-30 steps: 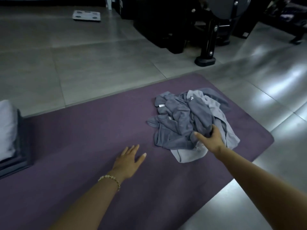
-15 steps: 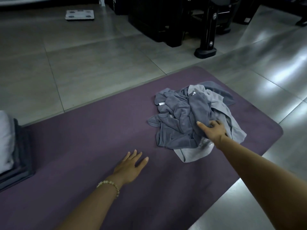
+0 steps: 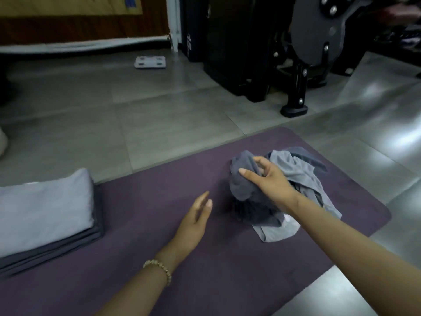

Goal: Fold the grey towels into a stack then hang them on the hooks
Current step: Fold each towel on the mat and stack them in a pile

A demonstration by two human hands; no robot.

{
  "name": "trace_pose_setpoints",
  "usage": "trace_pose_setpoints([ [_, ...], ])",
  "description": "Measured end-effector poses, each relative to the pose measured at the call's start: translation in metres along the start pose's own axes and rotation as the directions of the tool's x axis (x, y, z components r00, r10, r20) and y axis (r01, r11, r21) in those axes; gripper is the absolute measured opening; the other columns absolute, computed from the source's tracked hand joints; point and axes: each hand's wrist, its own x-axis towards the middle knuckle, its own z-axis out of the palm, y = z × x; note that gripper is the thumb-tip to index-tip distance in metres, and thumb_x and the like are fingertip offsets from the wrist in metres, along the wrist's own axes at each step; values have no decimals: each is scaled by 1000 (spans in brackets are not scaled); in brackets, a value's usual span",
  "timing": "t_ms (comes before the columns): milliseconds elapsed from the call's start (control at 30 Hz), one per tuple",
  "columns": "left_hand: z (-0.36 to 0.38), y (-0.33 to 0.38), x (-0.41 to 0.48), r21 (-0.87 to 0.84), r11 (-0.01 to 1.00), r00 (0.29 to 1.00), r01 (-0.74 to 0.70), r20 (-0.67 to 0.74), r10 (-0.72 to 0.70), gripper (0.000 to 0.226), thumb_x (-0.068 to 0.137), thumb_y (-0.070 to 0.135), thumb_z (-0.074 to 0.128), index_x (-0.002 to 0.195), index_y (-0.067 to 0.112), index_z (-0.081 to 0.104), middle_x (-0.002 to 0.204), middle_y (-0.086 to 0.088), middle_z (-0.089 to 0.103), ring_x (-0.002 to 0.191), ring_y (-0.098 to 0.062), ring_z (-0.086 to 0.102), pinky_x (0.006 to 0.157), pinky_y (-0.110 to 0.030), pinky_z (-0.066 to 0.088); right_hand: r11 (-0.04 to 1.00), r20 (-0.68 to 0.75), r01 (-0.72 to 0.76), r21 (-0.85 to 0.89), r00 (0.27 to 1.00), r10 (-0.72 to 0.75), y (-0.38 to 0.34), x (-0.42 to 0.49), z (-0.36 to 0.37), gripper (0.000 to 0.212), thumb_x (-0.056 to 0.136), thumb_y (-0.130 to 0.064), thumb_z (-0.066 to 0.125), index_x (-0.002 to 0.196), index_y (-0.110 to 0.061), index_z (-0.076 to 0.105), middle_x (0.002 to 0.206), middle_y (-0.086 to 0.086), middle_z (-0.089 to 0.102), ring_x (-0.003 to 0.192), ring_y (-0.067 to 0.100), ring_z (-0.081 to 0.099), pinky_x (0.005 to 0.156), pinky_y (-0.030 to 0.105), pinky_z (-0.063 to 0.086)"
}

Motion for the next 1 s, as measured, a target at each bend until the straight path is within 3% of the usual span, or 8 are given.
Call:
trace_pose_setpoints([
  [67,-26,41,-11,-56,998,999,-35,-14,34,41,98,41,34,136,28,41,130,17,44,126,2,38,91,4,26,998,37,41,46,998,-43,-51,-6,15,22,88,-10,64,110,-11,57,91,5,72,81,14,70,70,25,56],
  [167,-65,108,-32,-173,985,1000,-3,-10,1,50,91,57,23,118,29,54,122,8,59,115,-7,53,106,-25,32,988,76,103,119,991,-112,-123,-18,41,26,88,-7,63,112,-9,52,92,14,70,82,21,68,77,34,55],
  [300,-119,195,-76,-273,953,989,-129,-106,103,42,89,59,26,102,35,58,105,14,65,99,3,57,95,-23,42,963,118,179,202,972,-205,-210,-43,72,28,89,-2,61,113,-10,49,82,4,73,75,13,69,67,25,57],
  [400,-161,255,-114,-297,925,970,-237,-121,209,28,100,39,35,108,27,59,106,6,68,100,-4,63,81,-15,51,948,160,231,218,950,-268,-275,-70,92,29,90,-2,59,115,-10,49,87,0,72,77,6,70,61,18,53],
  [533,-216,310,-162,-294,879,920,-375,-232,315,38,98,25,48,134,12,49,122,-10,65,112,-23,62,89,-26,52,934,242,272,230,914,-326,-344,-106,113,37,91,-11,60,124,-15,47,107,-2,69,98,12,67,74,22,56],
  [767,-268,344,-237,-241,905,931,-350,-199,307,47,102,39,33,147,37,21,141,-1,49,115,-20,59,85,-32,54,975,350,212,69,910,-223,-378,-165,150,49,86,-43,63,127,-22,47,127,-4,55,115,11,55,92,30,47],
  [867,-277,333,-262,-293,913,956,-282,-166,242,55,100,49,26,151,31,16,147,-6,42,118,-26,58,86,-36,54,948,301,316,-46,909,-289,-370,-188,170,37,83,-44,66,109,-21,55,114,-2,59,106,10,58,79,25,49],
  [1000,-285,316,-284,-351,887,951,-300,-185,249,58,98,54,24,151,30,16,145,-6,46,112,-24,63,89,-42,54,991,449,110,-78,891,-64,-358,-208,198,80,67,-73,63,125,-20,50,123,-2,59,110,13,58,87,31,50],
])
